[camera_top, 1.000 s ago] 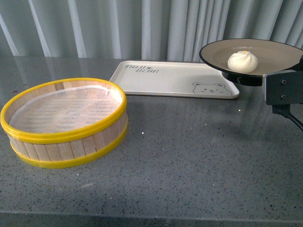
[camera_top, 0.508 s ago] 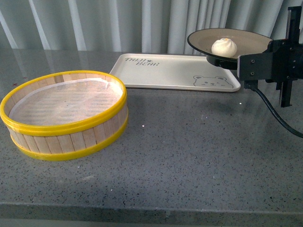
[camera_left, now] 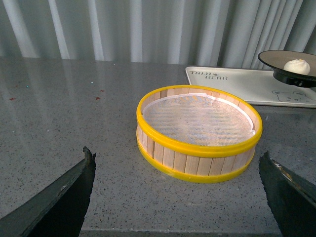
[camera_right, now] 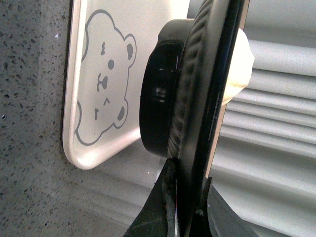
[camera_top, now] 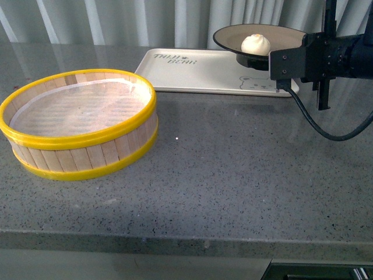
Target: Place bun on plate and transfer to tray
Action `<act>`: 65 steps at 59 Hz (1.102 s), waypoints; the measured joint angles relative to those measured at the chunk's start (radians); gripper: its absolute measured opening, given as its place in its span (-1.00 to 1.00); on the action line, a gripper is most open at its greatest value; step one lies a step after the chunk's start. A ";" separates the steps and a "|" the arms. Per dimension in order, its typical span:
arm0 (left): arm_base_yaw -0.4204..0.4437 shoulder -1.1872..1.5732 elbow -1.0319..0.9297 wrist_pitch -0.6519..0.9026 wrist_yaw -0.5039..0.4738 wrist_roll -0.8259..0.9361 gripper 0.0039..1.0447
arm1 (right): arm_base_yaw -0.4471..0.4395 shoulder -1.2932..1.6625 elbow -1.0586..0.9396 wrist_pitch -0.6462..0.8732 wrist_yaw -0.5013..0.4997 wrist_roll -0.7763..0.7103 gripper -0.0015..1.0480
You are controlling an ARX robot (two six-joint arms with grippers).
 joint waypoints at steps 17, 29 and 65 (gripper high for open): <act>0.000 0.000 0.000 0.000 0.000 0.000 0.88 | 0.023 0.071 0.090 -0.032 0.003 0.019 -0.94; 0.000 0.000 0.000 0.000 0.000 0.000 0.88 | 0.045 0.109 0.147 -0.059 0.004 0.039 -0.94; 0.000 0.000 0.000 0.000 0.000 0.000 0.88 | 0.063 0.156 0.190 -0.113 0.039 0.045 -0.94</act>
